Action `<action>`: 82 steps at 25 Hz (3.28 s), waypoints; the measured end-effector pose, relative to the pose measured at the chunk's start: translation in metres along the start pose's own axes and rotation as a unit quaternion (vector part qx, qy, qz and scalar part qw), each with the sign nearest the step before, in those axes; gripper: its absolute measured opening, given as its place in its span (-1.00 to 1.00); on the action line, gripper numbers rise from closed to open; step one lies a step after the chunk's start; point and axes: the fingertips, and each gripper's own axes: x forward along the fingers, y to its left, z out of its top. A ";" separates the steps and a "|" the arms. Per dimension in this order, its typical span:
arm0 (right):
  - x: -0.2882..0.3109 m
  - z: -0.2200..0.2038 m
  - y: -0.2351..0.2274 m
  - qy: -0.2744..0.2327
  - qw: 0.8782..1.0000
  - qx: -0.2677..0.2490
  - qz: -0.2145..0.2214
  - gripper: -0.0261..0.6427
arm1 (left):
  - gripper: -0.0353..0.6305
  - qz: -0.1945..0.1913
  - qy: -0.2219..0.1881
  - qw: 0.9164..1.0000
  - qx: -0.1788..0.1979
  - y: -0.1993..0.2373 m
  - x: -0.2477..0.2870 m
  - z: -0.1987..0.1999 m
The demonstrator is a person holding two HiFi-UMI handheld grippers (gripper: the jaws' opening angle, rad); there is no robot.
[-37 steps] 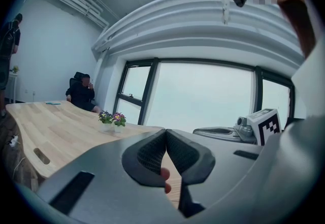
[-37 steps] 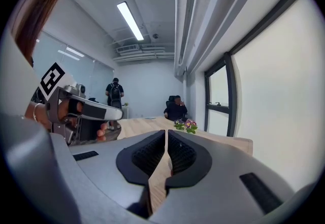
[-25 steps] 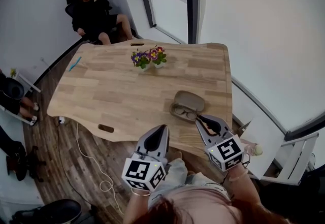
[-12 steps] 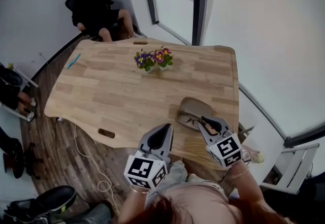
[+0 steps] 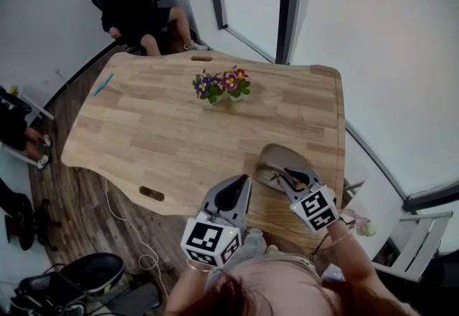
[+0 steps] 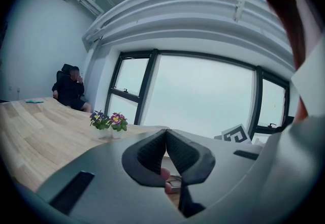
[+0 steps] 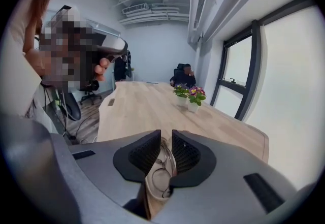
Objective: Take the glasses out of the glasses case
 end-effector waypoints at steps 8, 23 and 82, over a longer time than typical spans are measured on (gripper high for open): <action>0.029 -0.027 -0.002 0.051 0.998 -0.019 0.023 -0.72 | -0.89 -0.010 0.001 1.000 -0.003 0.011 0.015 0.003; 0.065 -0.083 -0.004 0.141 0.988 -0.049 0.050 -0.70 | -0.89 0.001 0.011 1.000 -0.011 0.031 0.024 -0.001; -0.147 0.086 -0.014 -0.192 0.974 0.048 -0.106 -0.88 | -0.89 0.051 -0.060 0.997 0.016 -0.050 -0.039 0.034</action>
